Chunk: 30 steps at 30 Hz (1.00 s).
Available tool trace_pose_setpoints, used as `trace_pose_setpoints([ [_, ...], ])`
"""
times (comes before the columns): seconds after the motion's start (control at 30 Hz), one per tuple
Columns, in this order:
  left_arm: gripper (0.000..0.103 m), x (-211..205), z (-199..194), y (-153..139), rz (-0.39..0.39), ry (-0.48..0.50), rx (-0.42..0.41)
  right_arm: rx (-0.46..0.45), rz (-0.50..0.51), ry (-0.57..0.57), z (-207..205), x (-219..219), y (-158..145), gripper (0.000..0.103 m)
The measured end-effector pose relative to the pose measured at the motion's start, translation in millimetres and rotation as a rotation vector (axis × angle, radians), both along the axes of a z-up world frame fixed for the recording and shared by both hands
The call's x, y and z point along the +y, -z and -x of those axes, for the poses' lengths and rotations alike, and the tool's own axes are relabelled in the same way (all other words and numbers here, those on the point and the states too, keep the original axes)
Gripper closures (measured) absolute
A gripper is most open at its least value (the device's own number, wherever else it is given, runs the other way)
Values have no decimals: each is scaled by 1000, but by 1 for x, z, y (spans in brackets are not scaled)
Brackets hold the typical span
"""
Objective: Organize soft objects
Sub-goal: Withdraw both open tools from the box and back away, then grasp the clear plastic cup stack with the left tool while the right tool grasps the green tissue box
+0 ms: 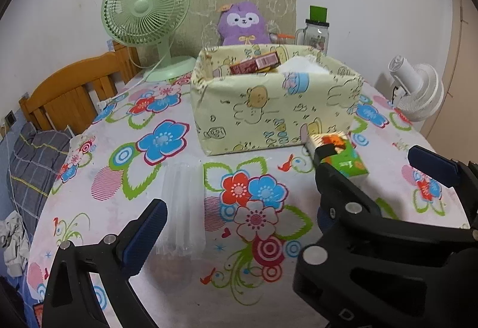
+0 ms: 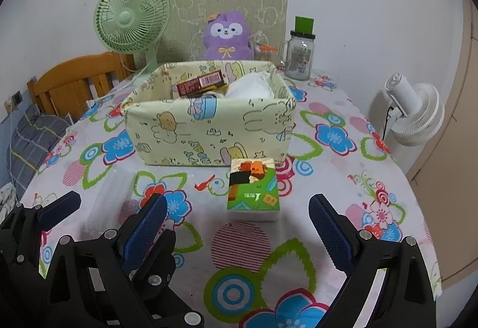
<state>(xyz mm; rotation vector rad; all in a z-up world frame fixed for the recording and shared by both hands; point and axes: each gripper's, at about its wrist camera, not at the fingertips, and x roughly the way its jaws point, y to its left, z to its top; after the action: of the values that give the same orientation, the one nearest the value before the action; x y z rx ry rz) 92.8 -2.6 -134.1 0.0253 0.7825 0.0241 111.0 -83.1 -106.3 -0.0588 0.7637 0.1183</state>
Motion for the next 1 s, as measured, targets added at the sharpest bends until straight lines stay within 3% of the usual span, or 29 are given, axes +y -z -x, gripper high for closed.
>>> trace_pose_setpoints([
  [0.67, 4, 40, -29, 29, -2, 4, 68, 60, 15, 22, -23, 22, 25, 9],
  [0.97, 19, 51, -43, 47, 44, 14, 158, 88, 7, 25, -27, 24, 35, 9],
  [1.0, 28, 51, -42, 47, 45, 14, 144, 92, 6, 26, -28, 23, 37, 9],
])
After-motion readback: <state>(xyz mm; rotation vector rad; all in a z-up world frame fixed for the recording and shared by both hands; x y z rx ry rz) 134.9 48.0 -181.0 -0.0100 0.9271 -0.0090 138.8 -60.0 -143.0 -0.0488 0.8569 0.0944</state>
